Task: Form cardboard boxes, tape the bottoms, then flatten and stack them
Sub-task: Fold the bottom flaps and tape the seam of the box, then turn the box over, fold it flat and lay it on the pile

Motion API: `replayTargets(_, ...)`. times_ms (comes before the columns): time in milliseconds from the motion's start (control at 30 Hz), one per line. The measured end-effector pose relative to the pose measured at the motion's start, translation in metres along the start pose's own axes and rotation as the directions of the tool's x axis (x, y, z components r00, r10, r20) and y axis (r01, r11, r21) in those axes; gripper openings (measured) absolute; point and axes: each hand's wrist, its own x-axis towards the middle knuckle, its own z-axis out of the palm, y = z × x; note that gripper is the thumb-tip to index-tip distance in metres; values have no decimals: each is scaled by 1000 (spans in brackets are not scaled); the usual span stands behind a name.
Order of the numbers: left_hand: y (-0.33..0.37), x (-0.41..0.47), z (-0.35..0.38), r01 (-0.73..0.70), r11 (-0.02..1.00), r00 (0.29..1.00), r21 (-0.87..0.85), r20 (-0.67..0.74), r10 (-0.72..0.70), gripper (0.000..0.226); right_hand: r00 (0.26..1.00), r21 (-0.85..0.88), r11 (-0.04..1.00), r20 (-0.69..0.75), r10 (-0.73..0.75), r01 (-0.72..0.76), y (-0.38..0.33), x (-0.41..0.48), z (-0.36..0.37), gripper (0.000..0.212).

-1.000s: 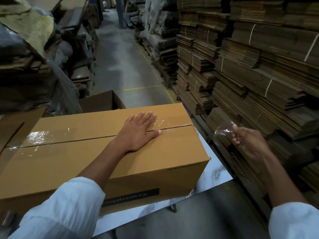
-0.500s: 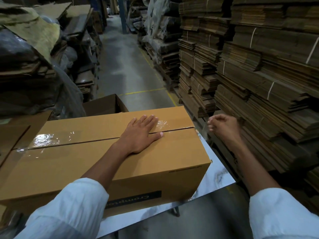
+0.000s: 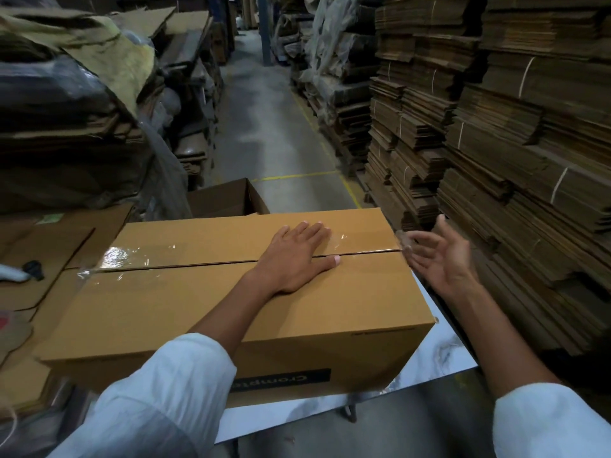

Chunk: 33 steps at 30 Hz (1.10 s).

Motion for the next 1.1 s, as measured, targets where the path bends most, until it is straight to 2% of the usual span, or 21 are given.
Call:
replayTargets(67, -12, -2, -9, -34, 999, 999, -33, -40, 32, 71, 994, -87, 994, -84, -76, 69, 1, 1, 0, 64)
replayTargets(133, -38, -10, -19, -8, 998, 996, -58, -94, 2, 66, 982, -107, 988, -136, -127, 113, 2, 0, -2, 56)
replayTargets(267, -123, -39, -34, 195, 980, 971, -52, -131, -200, 71, 948, -165, 983, -291, -132, 86, 3, 1, -20, 37)
replayTargets(300, -144, -48, -38, 259, 964, 956, -56, -126, -264, 74, 929, -239, 967, -331, -165, 87, 5, -2, -21, 31)
replayTargets(367, -182, -66, -46, 377, 925, 920, -43, -97, -379, 77, 852, -488, 852, -348, -392, 192, 10, -19, -14, 21)
replayTargets(400, -197, -74, -51, 423, 906, 902, -29, -80, -423, 76, 787, -602, 735, -271, -555, 311, 13, -33, -5, 21)
replayTargets(433, -211, -81, -55, 462, 887, 885, -17, -61, -462, 75, 700, -684, 571, -122, -704, 455, 18, -50, 7, 23)
replayTargets(467, -223, -86, -58, 490, 872, 871, 0, -40, -489, 76, 603, -713, 365, 101, -792, 599, 23, -68, 21, 25)
replayTargets(500, -231, -90, -62, 511, 860, 860, 14, -11, -511, 80, 516, -665, 170, 365, -775, 727, 29, -87, 36, 27)
replayTargets(533, -236, -93, -66, 524, 852, 851, 27, 20, -524, 87, 446, -579, 13, 613, -652, 815, 39, -104, 50, 29)
replayTargets(567, -239, -95, -70, 533, 845, 844, 36, 48, -535, 92, 404, -507, -120, 789, -462, 853, 49, -117, 63, 33)
replayTargets(600, -241, -95, -73, 541, 840, 838, 39, 68, -542, 97, 388, -459, -233, 874, -293, 857, 60, -126, 75, 38)
replayTargets(633, -242, -95, -74, 546, 837, 833, 34, 81, -547, 100, 390, -437, -309, 898, -205, 845, 69, -131, 84, 41)
replayTargets(667, -243, -95, -75, 548, 836, 832, 26, 88, -548, 102, 389, -431, -351, 902, -184, 832, 76, -130, 88, 43)
replayTargets(733, -244, -96, -75, 549, 836, 832, 3, 90, -547, 103, 381, -439, -377, 898, -222, 815, 79, -119, 89, 54)
replayTargets(800, -241, -99, -76, 550, 835, 832, 3, 85, -548, 107, 416, -502, -374, 862, -289, 780, 75, -96, 83, 67)
replayTargets(900, -219, -104, -85, 539, 840, 829, 64, 139, -542, 112, 571, -671, -327, 740, -356, 666, 60, -58, 69, 84)
replayTargets(967, -194, -108, -90, 516, 852, 836, 83, 168, -523, 102, 664, -769, -315, 640, -388, 556, 48, -37, 64, 79)
replayTargets(1033, -168, -114, -86, 477, 875, 856, 88, 178, -485, 91, 716, -840, -291, 542, -440, 457, 39, -16, 65, 64)
replayTargets(1100, -145, -120, -76, 436, 890, 873, 131, 178, -454, 98, 732, -889, -143, 442, -519, 435, 36, 1, 66, 48)
